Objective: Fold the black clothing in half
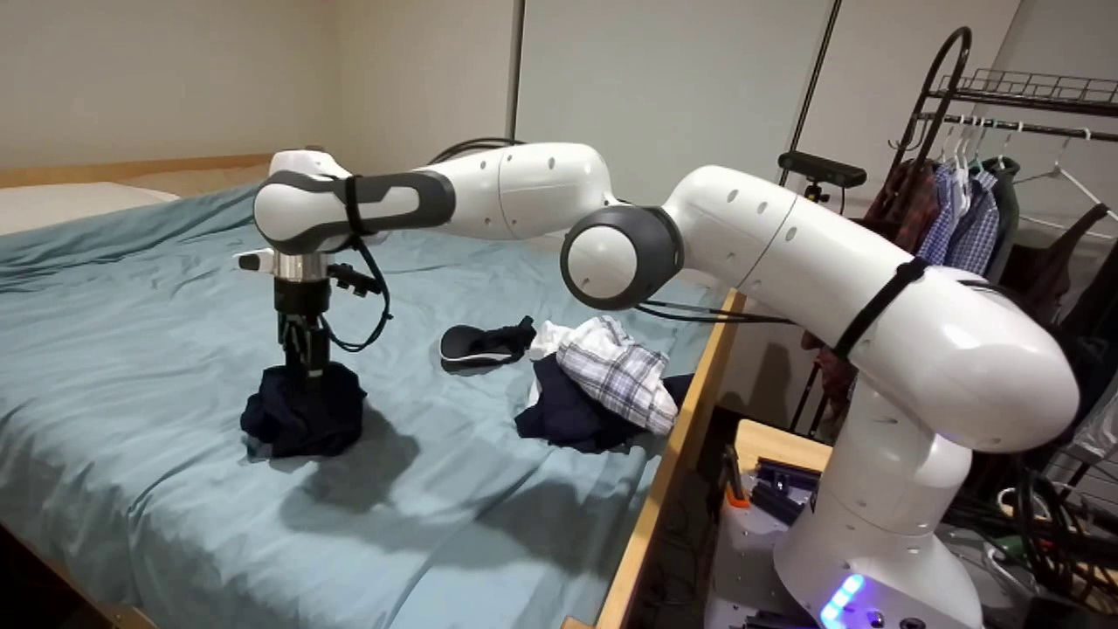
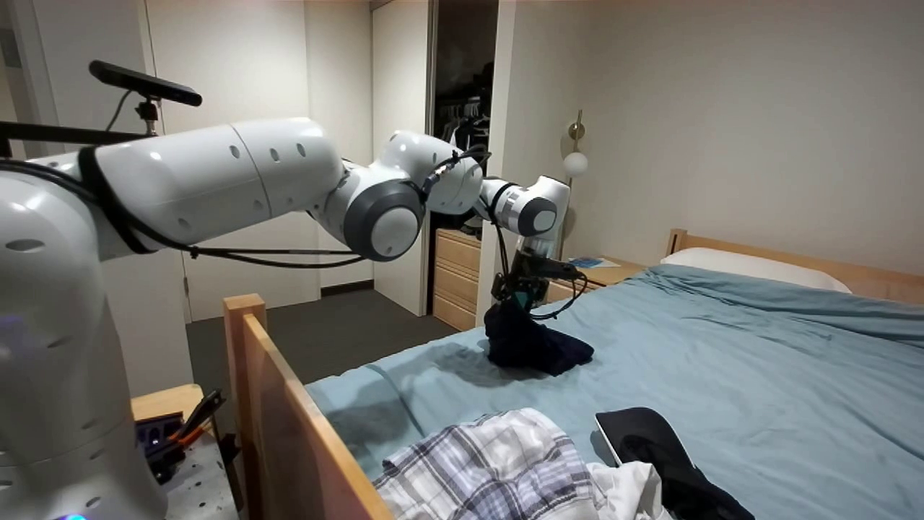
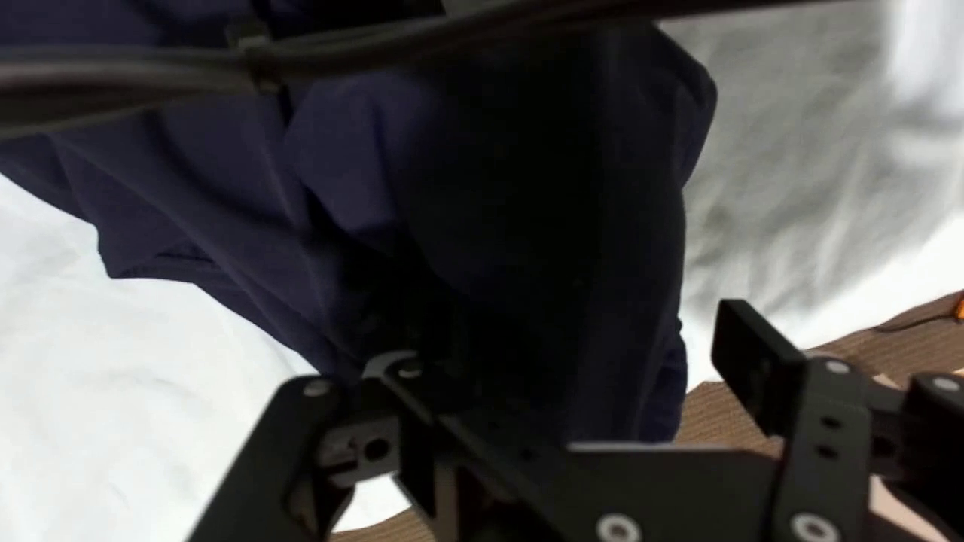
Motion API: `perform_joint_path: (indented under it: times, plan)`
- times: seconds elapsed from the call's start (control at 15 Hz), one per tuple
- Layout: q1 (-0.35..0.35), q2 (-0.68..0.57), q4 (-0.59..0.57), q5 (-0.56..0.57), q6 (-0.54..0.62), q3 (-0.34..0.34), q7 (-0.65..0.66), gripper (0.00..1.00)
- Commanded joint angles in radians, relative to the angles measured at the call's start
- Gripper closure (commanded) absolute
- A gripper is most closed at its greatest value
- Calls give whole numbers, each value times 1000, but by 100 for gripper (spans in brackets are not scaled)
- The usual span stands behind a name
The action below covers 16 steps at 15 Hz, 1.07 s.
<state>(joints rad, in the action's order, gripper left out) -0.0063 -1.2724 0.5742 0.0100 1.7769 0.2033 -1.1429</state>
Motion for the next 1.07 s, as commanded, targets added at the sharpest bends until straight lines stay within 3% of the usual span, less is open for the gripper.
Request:
perform_joint_path:
  times: [0.0,0.07,0.33,0.93,1.0]
  plan:
    - [26,-34,-84,56,-92,-45,-33,0]
    - [8,47,-49,67,-158,-66,-19,0]
    - [4,113,-58,70,-147,-125,83,0]
    - [-20,193,-54,22,-112,-177,540,0]
    - [-10,178,-75,45,-127,-177,460,0]
